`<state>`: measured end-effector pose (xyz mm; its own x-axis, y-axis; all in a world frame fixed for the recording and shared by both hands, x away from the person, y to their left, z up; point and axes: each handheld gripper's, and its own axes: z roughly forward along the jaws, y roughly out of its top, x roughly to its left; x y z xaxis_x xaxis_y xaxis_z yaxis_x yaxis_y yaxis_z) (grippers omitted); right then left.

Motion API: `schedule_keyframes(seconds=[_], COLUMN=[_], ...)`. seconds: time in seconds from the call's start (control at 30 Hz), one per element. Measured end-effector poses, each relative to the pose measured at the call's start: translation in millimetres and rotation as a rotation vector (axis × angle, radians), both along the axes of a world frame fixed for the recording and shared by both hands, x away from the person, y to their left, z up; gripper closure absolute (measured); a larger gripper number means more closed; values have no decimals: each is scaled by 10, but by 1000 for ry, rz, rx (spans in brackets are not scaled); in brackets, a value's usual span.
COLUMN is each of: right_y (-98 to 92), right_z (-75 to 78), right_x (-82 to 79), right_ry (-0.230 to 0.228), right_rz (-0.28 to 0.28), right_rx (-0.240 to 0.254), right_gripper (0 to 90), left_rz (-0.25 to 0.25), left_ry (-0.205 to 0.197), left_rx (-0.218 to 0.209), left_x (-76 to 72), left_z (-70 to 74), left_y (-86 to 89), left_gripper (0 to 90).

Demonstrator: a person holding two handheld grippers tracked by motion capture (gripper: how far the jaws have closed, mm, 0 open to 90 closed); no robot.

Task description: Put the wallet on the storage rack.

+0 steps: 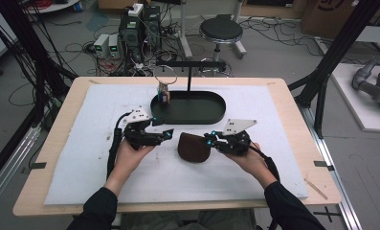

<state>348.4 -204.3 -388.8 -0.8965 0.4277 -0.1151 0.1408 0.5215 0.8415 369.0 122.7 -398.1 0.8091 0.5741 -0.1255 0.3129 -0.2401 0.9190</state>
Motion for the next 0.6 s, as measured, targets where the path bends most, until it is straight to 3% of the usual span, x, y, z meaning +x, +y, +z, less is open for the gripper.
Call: schedule_keyframes(seconds=[0.3, 0.6], right_y=[-44, -63], right_z=[-2, 3], right_x=[-44, -88], right_ry=[-25, -59], right_rz=[56, 100], right_rx=[-29, -45], right_gripper=[842, 842], left_rz=[-136, -233], left_ry=[56, 135], left_rx=[-16, 17], left_x=[87, 146], left_z=[-153, -314], left_y=[-155, -289], left_gripper=[362, 358])
